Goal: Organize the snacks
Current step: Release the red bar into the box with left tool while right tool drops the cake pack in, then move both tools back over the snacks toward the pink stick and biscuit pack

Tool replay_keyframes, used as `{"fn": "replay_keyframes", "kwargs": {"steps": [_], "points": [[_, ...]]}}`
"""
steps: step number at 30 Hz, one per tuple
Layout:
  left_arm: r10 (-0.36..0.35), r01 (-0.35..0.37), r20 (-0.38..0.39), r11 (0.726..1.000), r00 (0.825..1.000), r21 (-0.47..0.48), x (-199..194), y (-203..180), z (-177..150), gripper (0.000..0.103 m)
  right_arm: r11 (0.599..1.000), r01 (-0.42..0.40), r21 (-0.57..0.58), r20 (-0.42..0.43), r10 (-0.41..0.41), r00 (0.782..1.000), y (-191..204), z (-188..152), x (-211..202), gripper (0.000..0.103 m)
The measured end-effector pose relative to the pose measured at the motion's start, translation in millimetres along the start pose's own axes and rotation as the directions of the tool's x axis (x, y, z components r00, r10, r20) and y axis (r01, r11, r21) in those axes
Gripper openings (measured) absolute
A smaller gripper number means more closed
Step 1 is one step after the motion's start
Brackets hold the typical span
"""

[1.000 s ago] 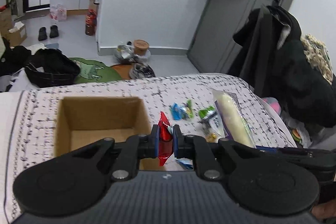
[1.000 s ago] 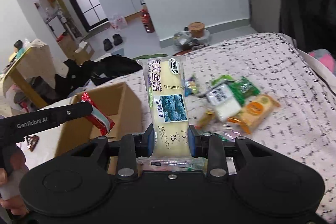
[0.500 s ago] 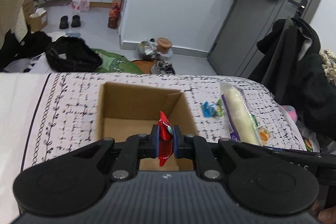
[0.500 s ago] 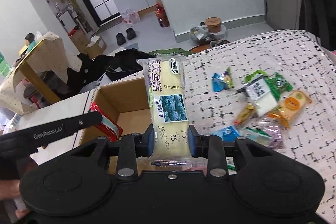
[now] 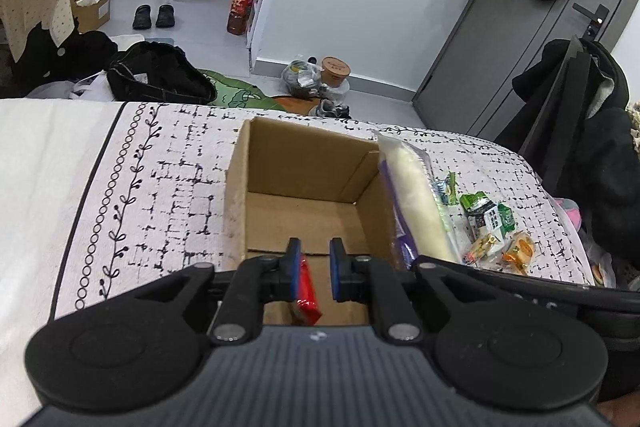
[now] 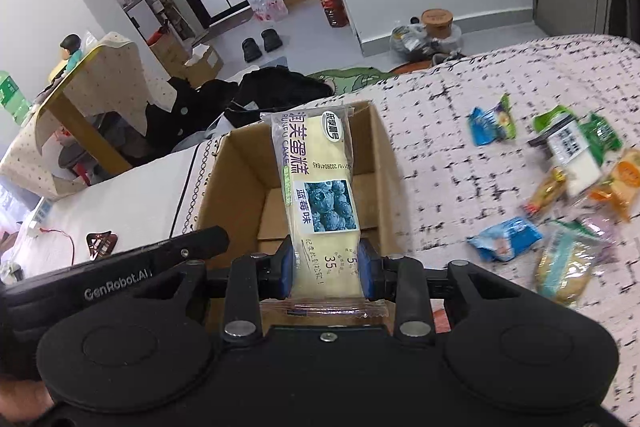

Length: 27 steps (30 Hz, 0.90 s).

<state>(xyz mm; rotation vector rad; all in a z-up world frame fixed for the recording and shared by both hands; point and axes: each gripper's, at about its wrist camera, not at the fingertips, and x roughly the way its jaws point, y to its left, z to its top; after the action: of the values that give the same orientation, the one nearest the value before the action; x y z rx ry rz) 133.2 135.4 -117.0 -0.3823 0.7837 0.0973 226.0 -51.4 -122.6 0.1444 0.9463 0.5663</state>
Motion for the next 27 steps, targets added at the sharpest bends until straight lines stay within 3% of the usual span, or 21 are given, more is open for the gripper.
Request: {"fn": "replay_keyframes", "kwargs": {"steps": [5, 7, 9, 15, 20, 27], "points": [[0.023, -0.023, -0.001, 1.0, 1.0, 0.01, -2, 4, -1, 0.021, 0.999, -0.035, -0.011, -0.012, 0.035, 0.999, 7, 2, 7, 0.038], [0.039, -0.039, -0.005, 0.999, 0.999, 0.011, -3, 4, -2, 0.031, 0.999, -0.04, -0.016, -0.008, 0.039, 0.999, 6, 2, 3, 0.046], [0.047, -0.047, 0.0, 0.999, 0.999, 0.019, -5, 1, -3, 0.049, 0.999, -0.037, -0.031, 0.009, 0.037, 0.999, 5, 2, -4, 0.051], [0.049, -0.051, 0.034, 0.998, 0.998, 0.047, -8, -15, -4, 0.077, 1.0, 0.013, -0.02, 0.026, -0.012, 1.0, -16, 1, -19, 0.056], [0.064, -0.067, 0.051, 0.995, 0.997, 0.074, -6, -31, -6, 0.088, 0.998, 0.064, -0.015, 0.046, -0.063, 0.997, -38, -1, -35, 0.065], [0.041, -0.044, 0.034, 0.996, 0.999, 0.077, -6, -48, -7, 0.09, 0.994, 0.113, 0.004, 0.062, -0.113, 0.992, -64, 0, -51, 0.074]]}}
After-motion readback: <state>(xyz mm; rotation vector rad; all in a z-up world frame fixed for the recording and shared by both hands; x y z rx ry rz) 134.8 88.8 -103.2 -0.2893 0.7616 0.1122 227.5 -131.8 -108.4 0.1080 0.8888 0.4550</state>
